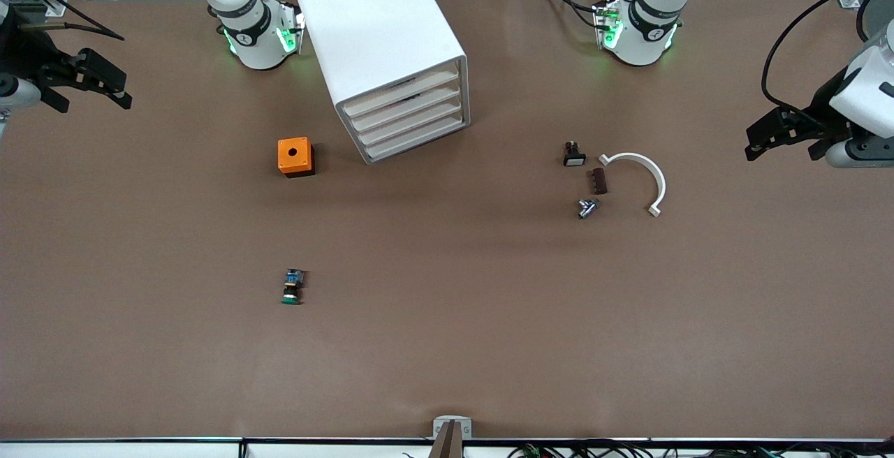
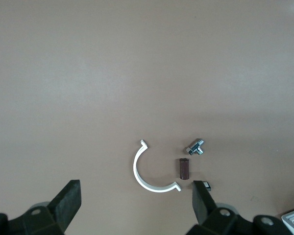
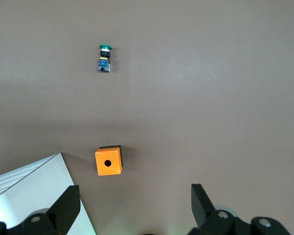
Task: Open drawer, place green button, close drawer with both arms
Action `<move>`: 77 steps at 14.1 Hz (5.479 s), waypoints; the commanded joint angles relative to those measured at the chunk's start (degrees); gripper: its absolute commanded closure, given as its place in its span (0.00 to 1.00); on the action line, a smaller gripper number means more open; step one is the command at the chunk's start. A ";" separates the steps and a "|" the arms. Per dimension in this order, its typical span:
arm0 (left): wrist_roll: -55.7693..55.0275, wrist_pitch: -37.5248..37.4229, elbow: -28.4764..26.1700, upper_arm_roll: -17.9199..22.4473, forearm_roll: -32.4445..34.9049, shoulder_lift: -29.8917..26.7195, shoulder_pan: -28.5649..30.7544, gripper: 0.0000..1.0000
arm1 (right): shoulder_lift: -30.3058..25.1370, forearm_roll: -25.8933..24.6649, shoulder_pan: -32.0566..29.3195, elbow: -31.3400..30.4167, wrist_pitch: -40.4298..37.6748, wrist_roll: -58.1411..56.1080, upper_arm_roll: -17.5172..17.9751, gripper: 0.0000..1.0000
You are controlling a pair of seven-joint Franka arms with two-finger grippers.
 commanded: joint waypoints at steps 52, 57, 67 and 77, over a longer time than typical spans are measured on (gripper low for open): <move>-120.32 -10.75 21.65 -1.54 -59.74 58.73 -29.98 0.21 | 49.96 1.39 11.25 0.42 52.50 13.30 -0.27 0.03; -124.01 -10.93 21.56 -1.54 -59.48 61.81 -30.95 0.31 | 50.67 1.57 11.25 0.42 53.04 13.21 -0.27 0.40; -125.94 -13.04 19.54 -1.54 -58.95 63.04 -37.00 0.52 | 41.81 2.62 10.11 5.96 29.42 19.07 -0.19 1.00; -128.14 -14.36 17.87 -1.54 -58.95 63.04 -37.81 0.88 | 29.49 4.73 12.82 0.78 21.13 48.32 0.16 1.00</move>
